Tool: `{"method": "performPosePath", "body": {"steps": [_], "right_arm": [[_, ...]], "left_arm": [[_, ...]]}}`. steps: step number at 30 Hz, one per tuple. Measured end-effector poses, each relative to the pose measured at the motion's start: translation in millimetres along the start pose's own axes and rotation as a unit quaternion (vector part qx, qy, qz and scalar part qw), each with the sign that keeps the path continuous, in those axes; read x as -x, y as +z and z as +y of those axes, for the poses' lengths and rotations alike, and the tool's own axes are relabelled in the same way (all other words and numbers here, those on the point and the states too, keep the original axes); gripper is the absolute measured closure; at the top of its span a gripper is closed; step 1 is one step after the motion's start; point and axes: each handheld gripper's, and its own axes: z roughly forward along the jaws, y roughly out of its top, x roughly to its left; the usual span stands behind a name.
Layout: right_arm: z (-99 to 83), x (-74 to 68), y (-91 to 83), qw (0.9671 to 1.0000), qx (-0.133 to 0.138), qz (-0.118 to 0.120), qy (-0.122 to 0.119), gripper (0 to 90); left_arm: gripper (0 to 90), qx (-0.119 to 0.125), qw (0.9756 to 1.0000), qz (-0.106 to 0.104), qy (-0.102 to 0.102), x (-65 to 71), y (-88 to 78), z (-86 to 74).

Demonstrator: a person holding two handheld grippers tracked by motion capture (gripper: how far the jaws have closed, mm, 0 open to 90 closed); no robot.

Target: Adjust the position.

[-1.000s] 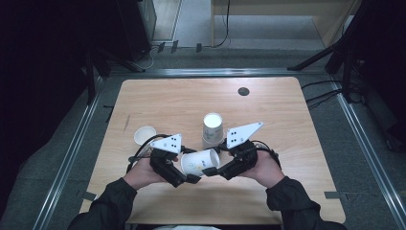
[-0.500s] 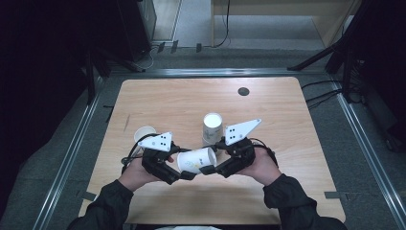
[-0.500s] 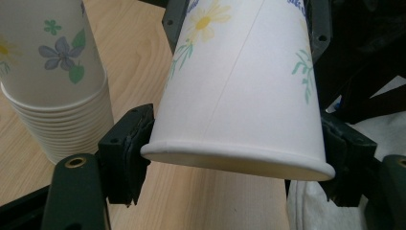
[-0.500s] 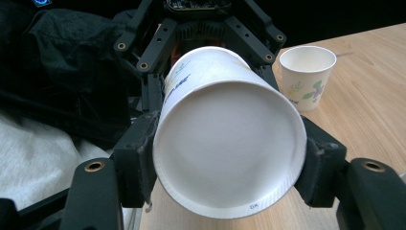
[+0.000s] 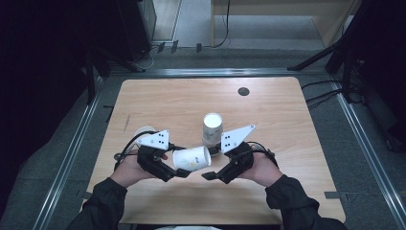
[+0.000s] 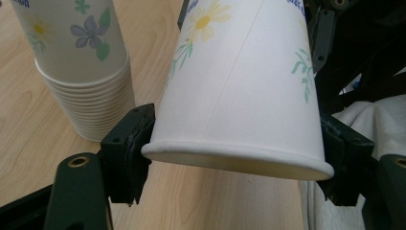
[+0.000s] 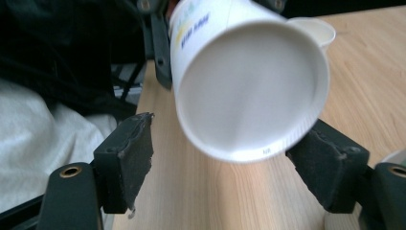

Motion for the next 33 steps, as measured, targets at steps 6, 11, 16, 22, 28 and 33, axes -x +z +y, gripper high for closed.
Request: {"method": "performPosePath", "body": {"steps": [6, 11, 16, 22, 28, 33], "right_arm": [[-7.3, 1.1, -2.3, 0.9998, -0.013, -0.015, 0.009, 25.1], [-15.6, 2.6, -3.7, 0.9988, -0.029, -0.033, 0.02, 25.4], [-24.3, 4.2, -4.0, 0.9977, -0.041, -0.045, 0.031, 25.4], [-29.5, 3.1, -6.8, 0.9969, -0.04, -0.056, 0.039, 25.4], [-32.3, 2.0, -2.5, 0.9964, -0.052, -0.059, 0.032, 25.4], [-32.8, 0.4, 5.6, 0.9958, -0.069, -0.053, 0.026, 26.2]], "left_arm": [[25.4, -0.037, 0.9992, -0.012, -0.004, -6.3, 5.8, 2.9], [25.3, -0.072, 0.9971, -0.022, -0.01, -10.7, 17.2, 5.7], [25.3, -0.108, 0.994, -0.018, -0.005, -14.3, 28.8, 9.0], [25.3, -0.148, 0.9889, -0.012, 0.013, -15.3, 42.4, 11.0], [25.3, -0.174, 0.9844, -0.011, 0.024, -14.4, 55.1, 13.1], [25.3, -0.194, 0.9803, -0.008, 0.035, -11.0, 62.4, 13.7]]}}
